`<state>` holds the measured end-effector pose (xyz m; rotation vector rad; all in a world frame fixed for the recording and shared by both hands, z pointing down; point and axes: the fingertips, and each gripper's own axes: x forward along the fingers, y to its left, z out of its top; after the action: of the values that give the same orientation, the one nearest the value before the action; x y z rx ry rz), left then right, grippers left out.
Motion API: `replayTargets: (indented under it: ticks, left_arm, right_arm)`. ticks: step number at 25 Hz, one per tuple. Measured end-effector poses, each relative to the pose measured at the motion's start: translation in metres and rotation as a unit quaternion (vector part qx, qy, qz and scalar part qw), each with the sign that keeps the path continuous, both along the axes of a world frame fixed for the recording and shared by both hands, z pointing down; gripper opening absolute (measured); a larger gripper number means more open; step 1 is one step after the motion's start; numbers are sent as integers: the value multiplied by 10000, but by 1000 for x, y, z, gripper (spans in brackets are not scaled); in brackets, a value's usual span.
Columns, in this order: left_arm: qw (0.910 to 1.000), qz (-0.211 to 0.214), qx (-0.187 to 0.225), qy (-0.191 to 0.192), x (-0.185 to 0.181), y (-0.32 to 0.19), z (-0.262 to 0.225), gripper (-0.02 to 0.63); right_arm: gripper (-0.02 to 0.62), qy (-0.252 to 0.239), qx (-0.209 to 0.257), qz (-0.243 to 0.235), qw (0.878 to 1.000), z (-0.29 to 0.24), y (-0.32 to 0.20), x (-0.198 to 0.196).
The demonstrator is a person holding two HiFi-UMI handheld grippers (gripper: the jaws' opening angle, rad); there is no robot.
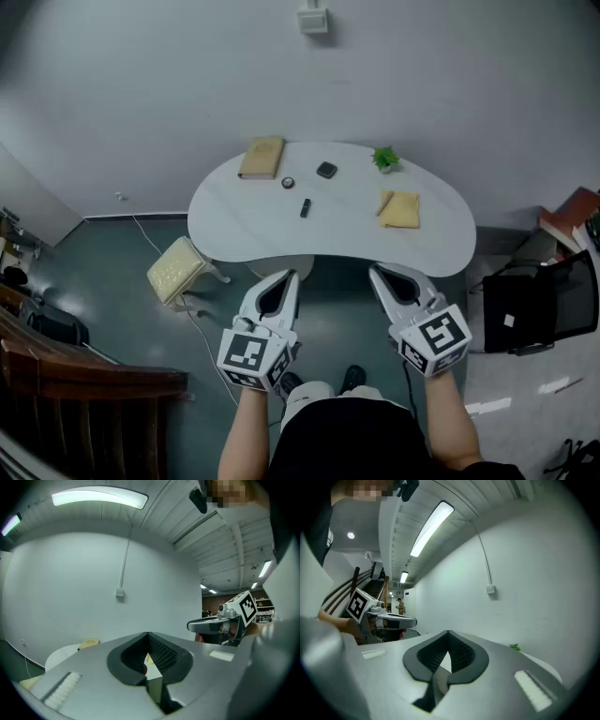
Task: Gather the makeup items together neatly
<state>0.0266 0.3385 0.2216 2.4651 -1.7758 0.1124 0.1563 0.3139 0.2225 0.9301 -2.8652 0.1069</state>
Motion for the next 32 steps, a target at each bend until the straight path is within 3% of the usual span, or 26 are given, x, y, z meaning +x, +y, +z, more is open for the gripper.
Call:
replayTargets:
  ticks: [8, 13, 32]
  left_arm:
    - [10000, 7, -97, -2, 7, 8, 7, 0]
    - [9999, -19, -130, 32, 10, 12, 10, 0]
    - [9998, -99, -184, 7, 7, 16, 18, 7]
  right_arm:
    - [8, 60, 81, 32, 9999, 1, 7, 5]
    - [9, -126, -184, -102, 9997, 6, 11, 5]
    - [12, 25, -283, -139, 9995, 20, 16, -4]
